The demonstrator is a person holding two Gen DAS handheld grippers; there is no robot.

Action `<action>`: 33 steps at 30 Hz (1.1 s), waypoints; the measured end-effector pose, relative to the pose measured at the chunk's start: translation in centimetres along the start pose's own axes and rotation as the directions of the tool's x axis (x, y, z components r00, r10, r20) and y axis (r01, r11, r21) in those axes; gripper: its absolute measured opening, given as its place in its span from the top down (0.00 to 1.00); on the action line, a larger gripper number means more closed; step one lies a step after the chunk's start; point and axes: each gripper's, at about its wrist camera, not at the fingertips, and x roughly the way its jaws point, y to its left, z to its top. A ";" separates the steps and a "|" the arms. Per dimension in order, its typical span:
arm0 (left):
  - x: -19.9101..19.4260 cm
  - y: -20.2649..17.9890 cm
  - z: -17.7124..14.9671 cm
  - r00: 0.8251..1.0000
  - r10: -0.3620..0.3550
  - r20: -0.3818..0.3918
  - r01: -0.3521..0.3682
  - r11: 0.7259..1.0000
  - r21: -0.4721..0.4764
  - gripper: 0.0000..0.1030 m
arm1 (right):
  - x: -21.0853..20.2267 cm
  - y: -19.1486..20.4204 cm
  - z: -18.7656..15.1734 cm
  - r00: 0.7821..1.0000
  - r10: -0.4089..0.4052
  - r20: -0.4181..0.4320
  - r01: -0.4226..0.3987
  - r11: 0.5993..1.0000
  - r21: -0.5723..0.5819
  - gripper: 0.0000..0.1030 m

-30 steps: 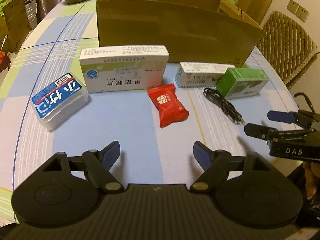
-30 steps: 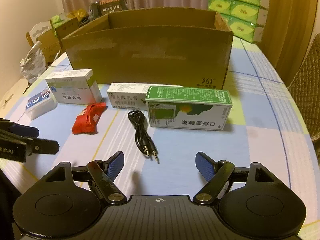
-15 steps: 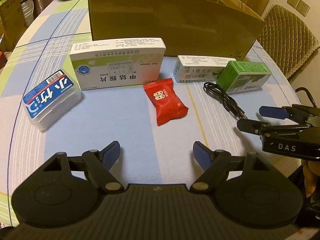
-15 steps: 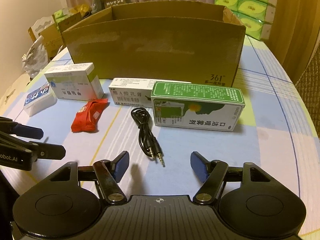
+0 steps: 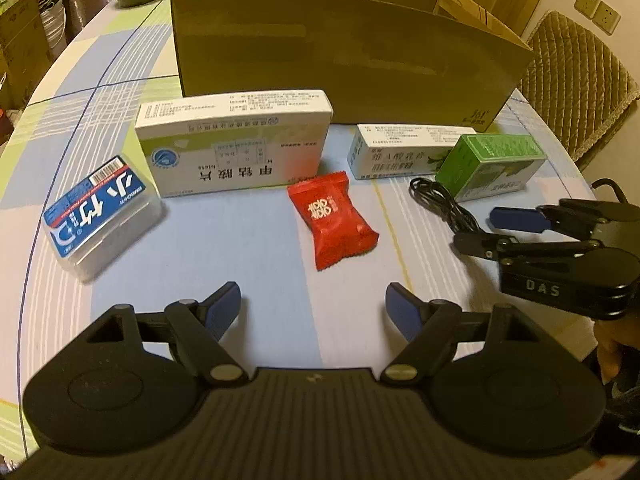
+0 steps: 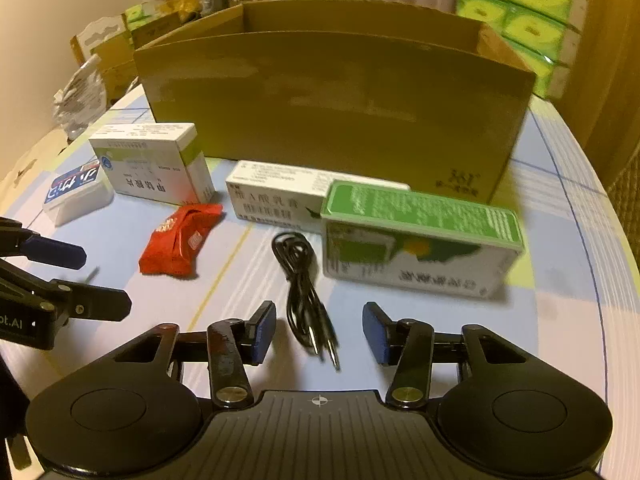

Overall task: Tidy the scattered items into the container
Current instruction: 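Close the left tool on the red candy packet while the right tool grasps the black cable, then lift the red candy packet and the black cable off the table with both tools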

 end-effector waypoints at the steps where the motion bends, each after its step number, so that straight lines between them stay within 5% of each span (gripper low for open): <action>1: 0.1 0.0 0.1 1.000 0.000 0.002 0.000 1.000 0.000 0.27 | 0.2 0.1 0.2 1.000 0.004 0.001 -0.004 1.000 -0.008 0.60; 10: 0.8 -0.1 1.1 1.000 -0.005 0.011 0.005 1.000 0.004 0.37 | 1.1 0.7 0.5 1.000 -0.002 0.002 0.002 0.998 -0.060 0.84; 28: 4.3 -1.7 3.8 1.000 -0.007 0.007 0.006 0.999 0.053 0.47 | -0.4 -0.5 -0.7 1.000 0.021 0.003 -0.021 1.000 0.018 0.86; 30: 4.2 -1.7 3.9 1.000 -0.004 0.007 0.003 0.998 0.068 0.66 | -0.4 -0.5 -0.7 1.000 0.022 0.003 -0.022 1.000 0.022 0.86; 33: 3.8 -1.8 3.7 1.000 -0.013 -0.004 0.013 0.996 0.090 0.74 | -0.6 -0.6 -1.0 1.000 0.023 0.002 -0.023 1.000 0.021 0.86</action>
